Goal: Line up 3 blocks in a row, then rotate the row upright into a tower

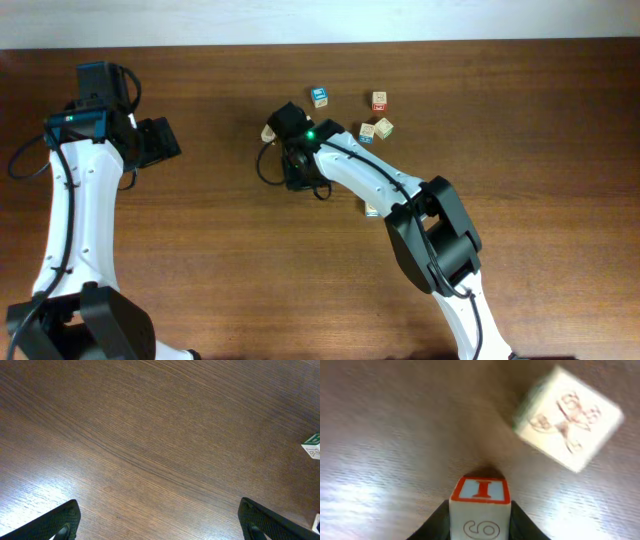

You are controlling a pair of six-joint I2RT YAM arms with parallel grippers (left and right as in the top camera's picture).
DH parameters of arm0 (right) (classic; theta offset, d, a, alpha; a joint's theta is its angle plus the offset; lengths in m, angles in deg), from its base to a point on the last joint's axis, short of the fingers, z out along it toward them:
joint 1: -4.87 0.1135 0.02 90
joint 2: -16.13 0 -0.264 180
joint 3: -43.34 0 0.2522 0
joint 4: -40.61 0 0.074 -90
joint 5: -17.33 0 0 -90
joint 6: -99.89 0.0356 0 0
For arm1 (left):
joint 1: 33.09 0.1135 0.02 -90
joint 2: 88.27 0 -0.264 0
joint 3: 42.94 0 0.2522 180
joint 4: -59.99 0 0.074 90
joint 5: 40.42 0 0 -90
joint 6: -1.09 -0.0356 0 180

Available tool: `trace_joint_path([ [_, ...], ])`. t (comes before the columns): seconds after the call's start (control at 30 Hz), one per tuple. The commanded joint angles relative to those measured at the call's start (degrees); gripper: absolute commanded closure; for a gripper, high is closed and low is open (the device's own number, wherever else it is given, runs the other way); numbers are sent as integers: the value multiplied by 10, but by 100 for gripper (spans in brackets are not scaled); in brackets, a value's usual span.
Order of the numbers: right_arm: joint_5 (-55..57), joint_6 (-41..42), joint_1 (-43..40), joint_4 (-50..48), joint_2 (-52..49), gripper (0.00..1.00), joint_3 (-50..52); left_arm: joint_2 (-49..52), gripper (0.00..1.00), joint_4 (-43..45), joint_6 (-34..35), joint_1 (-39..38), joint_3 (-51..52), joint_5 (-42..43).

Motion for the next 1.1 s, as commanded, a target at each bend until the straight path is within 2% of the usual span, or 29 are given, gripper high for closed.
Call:
trace_joint_path([
  [0.0,22,61,-1,84,16,71,3,3,1,-1,8,1,-10,-2],
  [0.13,22,96,-34,191,16,71,3,3,1,-1,8,1,-10,16],
  [0.4,31,106,-41,231,16,70,4,3,1,-1,8,1,-10,20],
  [0.43,31,106,-41,233,16,69,4,3,1,-1,8,1,-10,20],
  [0.5,31,106,-41,234,16,57,4,3,1,-1,8,1,-10,20],
  [0.6,30,98,-41,229,16,56,3,3,1,-1,8,1,-10,20],
  [0.67,30,62,-41,231,16,56,-31,3,1,0,8,1,-10,20],
  [0.77,31,-38,-41,222,16,55,-144,3,1,0,8,1,-10,20],
  [0.87,36,-98,-41,113,7,51,-149,3,1,0,8,1,-10,20],
  [0.93,36,-52,-41,66,-14,51,-149,3,1,-1,8,1,-10,20],
  [1.03,49,111,-41,32,-52,48,-149,3,1,-1,8,1,-10,20],
  [1.07,55,136,-41,33,-60,48,-149,3,1,-1,8,1,-10,20],
])
